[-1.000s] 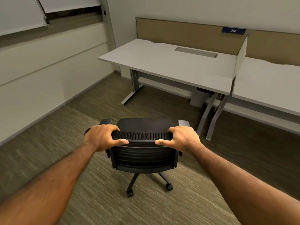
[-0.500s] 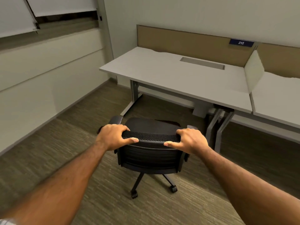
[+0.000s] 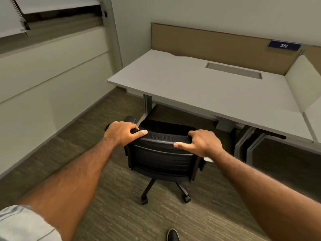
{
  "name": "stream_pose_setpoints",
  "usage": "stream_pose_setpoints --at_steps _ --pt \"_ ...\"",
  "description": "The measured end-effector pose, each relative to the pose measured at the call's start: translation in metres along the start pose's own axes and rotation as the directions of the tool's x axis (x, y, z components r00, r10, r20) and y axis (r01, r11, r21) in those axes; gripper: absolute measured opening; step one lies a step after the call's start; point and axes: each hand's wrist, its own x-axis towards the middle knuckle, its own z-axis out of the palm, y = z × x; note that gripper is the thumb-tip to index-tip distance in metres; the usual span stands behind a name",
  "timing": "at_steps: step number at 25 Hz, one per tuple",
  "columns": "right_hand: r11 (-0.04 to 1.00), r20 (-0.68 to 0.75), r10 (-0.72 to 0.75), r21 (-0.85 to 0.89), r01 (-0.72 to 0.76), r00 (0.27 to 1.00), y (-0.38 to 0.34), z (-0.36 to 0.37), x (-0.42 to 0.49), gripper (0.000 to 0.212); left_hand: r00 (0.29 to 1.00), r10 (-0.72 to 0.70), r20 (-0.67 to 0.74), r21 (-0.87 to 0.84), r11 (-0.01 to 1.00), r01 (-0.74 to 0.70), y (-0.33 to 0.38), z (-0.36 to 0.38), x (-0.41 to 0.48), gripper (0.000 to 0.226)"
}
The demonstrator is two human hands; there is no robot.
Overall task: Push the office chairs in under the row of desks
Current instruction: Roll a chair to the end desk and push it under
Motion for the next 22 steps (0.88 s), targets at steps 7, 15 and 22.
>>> stream_pose_setpoints --at_steps 7,15,22 --pt "0.998 -0.04 0.054 0.021 -0.053 0.998 -0.025 0.026 0.113 0.096 0.997 -0.052 -0.05 0.041 0.998 0.054 -0.073 0.005 0.101 0.082" --pt "0.989 -0.025 0.146 -0.018 -0.147 0.989 -0.063 0.029 0.213 0.094 0.995 0.045 -0.084 0.043 0.998 -0.041 -0.161 -0.005 0.191 0.077" --pt "0.96 -0.016 0.279 -0.018 -0.279 0.96 -0.118 0.041 0.251 0.094 0.989 0.141 -0.035 -0.018 0.99 -0.142 -0.229 -0.011 0.224 0.078"
